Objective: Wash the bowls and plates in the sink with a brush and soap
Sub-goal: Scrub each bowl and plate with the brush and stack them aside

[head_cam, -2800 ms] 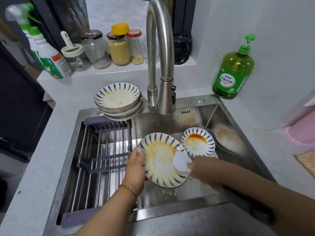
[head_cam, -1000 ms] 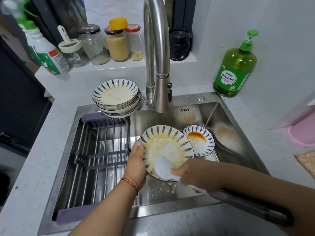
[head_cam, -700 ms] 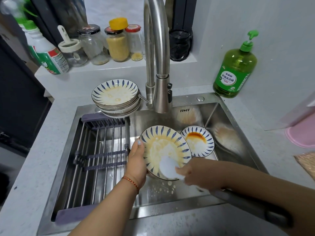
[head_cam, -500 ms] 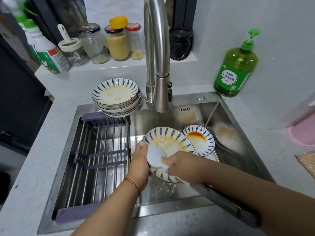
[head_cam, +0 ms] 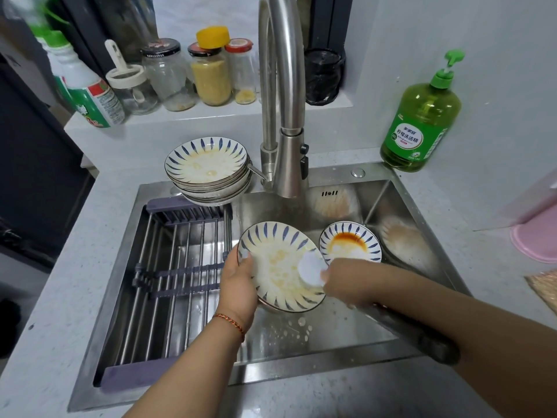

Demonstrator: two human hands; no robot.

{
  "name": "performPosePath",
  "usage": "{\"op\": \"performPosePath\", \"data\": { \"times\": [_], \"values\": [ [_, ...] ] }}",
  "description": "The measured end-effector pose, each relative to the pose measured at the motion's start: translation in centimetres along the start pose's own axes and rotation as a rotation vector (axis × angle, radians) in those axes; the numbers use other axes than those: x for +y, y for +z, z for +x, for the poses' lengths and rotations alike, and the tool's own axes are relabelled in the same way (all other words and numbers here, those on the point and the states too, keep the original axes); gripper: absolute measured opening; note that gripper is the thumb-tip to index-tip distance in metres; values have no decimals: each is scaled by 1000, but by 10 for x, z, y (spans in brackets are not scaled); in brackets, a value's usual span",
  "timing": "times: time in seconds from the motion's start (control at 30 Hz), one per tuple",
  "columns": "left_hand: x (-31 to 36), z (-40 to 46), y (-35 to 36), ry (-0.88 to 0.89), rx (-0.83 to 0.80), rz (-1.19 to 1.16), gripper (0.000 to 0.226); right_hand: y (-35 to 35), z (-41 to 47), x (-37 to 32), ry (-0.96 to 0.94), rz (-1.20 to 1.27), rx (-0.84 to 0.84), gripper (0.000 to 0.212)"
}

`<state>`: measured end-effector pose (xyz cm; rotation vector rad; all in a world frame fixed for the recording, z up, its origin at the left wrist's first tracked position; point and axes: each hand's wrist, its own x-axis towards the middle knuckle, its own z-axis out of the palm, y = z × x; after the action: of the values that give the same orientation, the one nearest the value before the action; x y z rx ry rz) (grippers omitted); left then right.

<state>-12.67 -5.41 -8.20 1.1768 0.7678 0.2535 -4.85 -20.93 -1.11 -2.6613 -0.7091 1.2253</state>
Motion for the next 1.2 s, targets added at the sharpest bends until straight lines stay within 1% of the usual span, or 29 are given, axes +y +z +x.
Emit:
{"op": "performPosePath", "data": {
  "times": [0.03,0.1,0.13,0.17,0.2,0.23,0.27,0.3,0.4,0.43,0.47,0.53,0.57,0.63,0.67,0.73,0.8,0.83,0.87,0.9,0.93,0.97,1.0,1.03,1.07,1.1,1.13,1.17,1.2],
  "values": [
    [1,1,0,18,10,7,30,2,-6,-3,-68,-10,-29,27],
    [1,1,0,42,30,13,31,11,-8,-3,-173,140,-81,27],
    [1,1,1,43,36,8,31,17,-7,0,-179,256,-78,29],
    [0,1,1,34,42,3,30,19,-6,1,-180,379,-39,32],
    [-1,1,1,21,52,-7,27,20,-4,4,-209,413,-9,32],
    [-1,1,2,5,67,-17,25,22,-5,9,-194,475,61,28],
    [0,2,2,-8,78,-23,23,23,-4,17,-146,537,147,17],
    [1,1,2,-26,81,-29,23,24,-3,23,-95,586,238,12],
    [-1,-1,1,-96,63,-80,28,20,4,42,39,789,554,23],
    [-3,-2,0,-123,50,-116,27,18,6,46,75,850,621,25],
    [-5,-3,-1,-147,39,-149,26,16,8,48,94,910,636,27],
    [-7,-5,-3,-196,-23,-209,28,16,11,49,115,1052,566,27],
    [-8,-5,-3,-224,-64,-232,29,18,13,48,134,1145,507,25],
    [-10,-5,-3,-284,-125,-240,30,24,17,48,168,1288,384,29],
    [-11,-5,-3,-323,-152,-225,32,26,19,46,176,1338,350,24],
    [-11,-6,-3,-383,-190,-179,33,29,22,43,204,1390,337,11],
    [-10,-5,-4,-384,-202,-108,32,32,25,41,228,1443,328,15],
    [-9,-5,-4,-343,-176,-24,32,32,26,39,238,1475,326,18],
    [-10,-5,-5,-264,-133,123,33,34,26,39,252,1504,325,20],
    [-13,-3,-8,-137,-65,351,36,34,27,38,262,1527,329,22],
    [-15,-3,-14,36,9,612,40,34,27,36,279,1538,339,22],
    [-15,-7,-20,257,32,799,41,33,27,35,295,1535,350,21],
    [-14,-14,-24,450,-52,881,42,32,25,34,314,1524,359,22],
    [-12,-21,-26,555,-210,925,47,32,26,33,324,1515,358,25],
    [-12,-26,-26,603,-378,978,54,31,24,32,331,1499,352,26],
    [-15,-30,-25,645,-509,1073,60,32,24,32,337,1485,343,25],
    [-19,-31,-23,727,-576,1199,63,32,23,30,338,1472,328,23],
    [-25,-31,-20,817,-584,1305,64,33,23,29,335,1462,313,20],
    [-30,-30,-17,896,-553,1369,64,34,22,26,328,1445,299,16]
  ]
}}
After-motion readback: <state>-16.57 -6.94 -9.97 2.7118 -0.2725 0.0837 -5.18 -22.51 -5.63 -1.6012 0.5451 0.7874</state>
